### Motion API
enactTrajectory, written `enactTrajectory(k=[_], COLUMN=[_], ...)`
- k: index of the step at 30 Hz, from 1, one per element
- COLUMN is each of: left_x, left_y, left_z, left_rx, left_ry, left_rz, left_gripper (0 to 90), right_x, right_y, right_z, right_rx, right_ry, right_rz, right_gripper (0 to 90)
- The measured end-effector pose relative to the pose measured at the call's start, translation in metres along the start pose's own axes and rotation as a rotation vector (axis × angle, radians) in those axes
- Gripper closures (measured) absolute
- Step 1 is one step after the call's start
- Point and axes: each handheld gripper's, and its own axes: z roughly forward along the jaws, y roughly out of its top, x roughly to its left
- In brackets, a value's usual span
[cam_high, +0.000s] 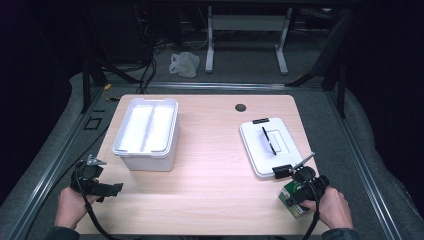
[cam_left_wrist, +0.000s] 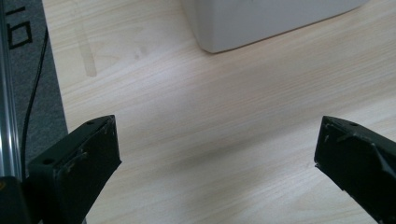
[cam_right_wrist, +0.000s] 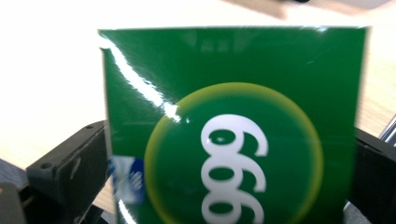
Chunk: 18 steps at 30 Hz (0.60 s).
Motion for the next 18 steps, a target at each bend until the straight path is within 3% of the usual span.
enactTrajectory(k=[5, 8, 15, 18], left_x=[0.004, 0.005, 0.008, 0.012], left_y=[0.009, 0.017, 0.038, 0.058], left_z=[-0.018, -0.028, -0.045, -0.052], left_rx=[-0.021, -0.03, -0.051, -0.039], left_ry=[-0.019, -0.029, -0.058, -0.071], left_rz=[-0.045, -0.05, -0.047, -0.024], left_gripper=[0.0, 0.0, 0.0, 0.0], right_x=[0.002, 0.002, 0.008, 0.012], right_y=[0.001, 0.001, 0.004, 0.005], right_z=[-0.019, -0.028, -0.035, -0.041], right_rx=[-0.082, -0.131, -0.148, -0.182], right_ry=[-0.021, -0.022, -0.05, -0.051], right_rz=[0.008, 0.014, -0.009, -0.016], right_gripper=[0.0, 0.0, 0.1, 0.6])
